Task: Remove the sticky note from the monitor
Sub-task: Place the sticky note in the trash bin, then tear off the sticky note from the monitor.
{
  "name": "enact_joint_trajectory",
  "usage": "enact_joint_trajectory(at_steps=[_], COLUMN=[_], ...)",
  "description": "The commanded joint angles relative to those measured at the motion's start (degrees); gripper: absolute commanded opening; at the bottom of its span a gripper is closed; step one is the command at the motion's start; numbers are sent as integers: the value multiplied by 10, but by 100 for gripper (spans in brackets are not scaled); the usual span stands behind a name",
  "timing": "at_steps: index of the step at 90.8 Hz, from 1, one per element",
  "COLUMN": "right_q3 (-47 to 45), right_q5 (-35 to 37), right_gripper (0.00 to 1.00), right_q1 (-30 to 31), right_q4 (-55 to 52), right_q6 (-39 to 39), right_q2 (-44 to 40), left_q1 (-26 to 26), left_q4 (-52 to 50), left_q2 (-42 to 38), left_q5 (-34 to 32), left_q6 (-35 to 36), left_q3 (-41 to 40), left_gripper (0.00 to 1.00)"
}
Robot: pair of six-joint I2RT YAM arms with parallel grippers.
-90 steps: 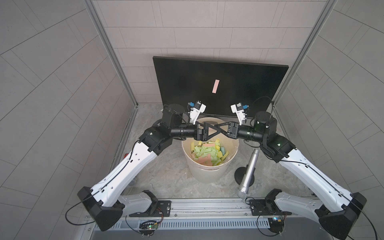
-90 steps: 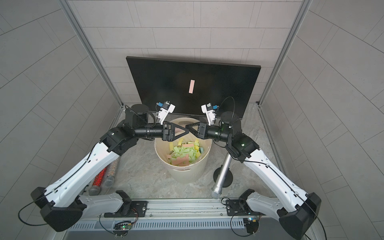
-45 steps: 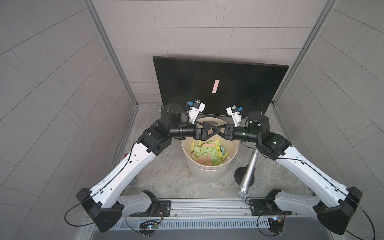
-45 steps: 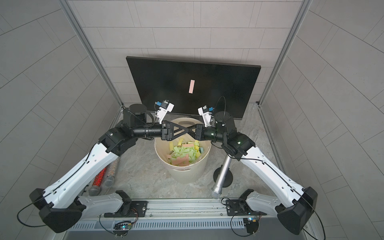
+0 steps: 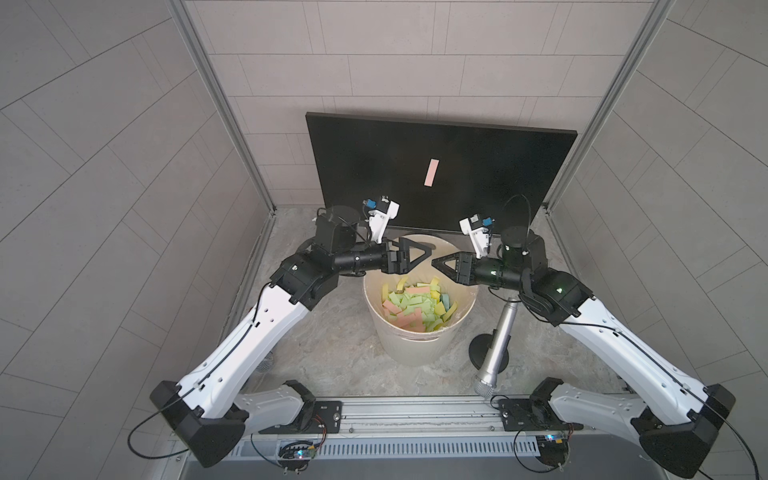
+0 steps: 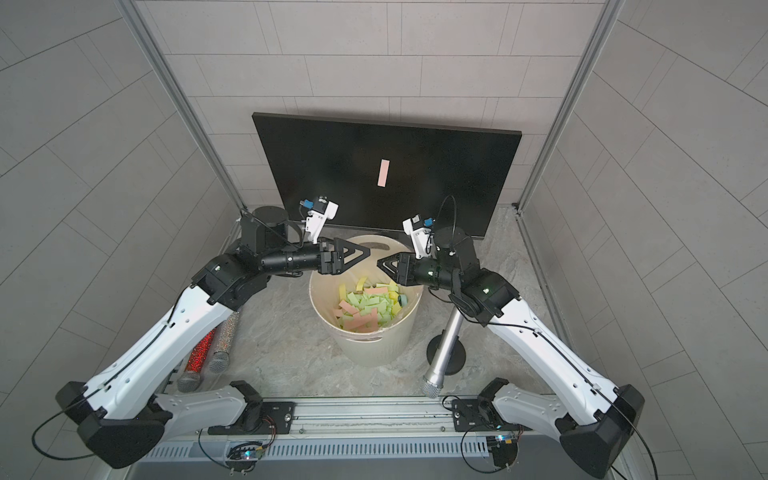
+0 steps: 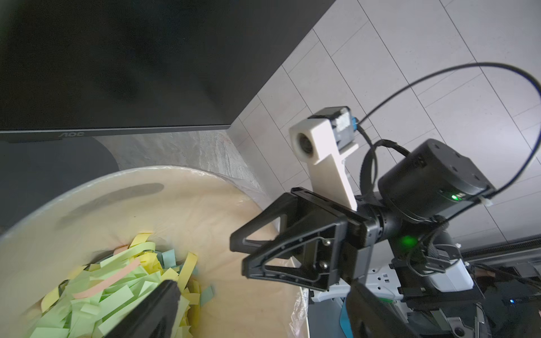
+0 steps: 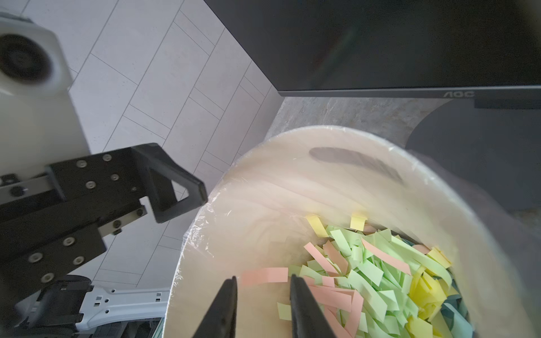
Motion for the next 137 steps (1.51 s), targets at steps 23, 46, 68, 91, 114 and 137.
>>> enact_joint_trajectory(at_steps=[23, 46, 68, 91, 114, 137], right_q3=[13, -4, -42, -67, -83, -106], right_q5=[-5, -23, -43, -66, -65, -52], right_gripper=[42, 66, 90, 100, 100, 100], right_q1=[-37, -80, -140, -191, -213, -224], right_q4=[-3, 11, 29, 34, 35, 36], right_q6=[-13, -9, -10, -11, -10, -10], right_q2=[-49, -76, -111, -138, -167, -201], left_q1=[45, 58, 58, 57, 56, 44], left_q4=[51, 99, 116, 127, 143, 163], left_q2=[74, 147, 206, 247, 283, 313], left_q5=[20, 28, 4, -33, -70, -122], left_q6=[-50, -99, -118, -143, -163, -188], left_q3=[82, 127, 175, 209, 242, 256], left_gripper=[93, 97, 100, 100, 100, 100])
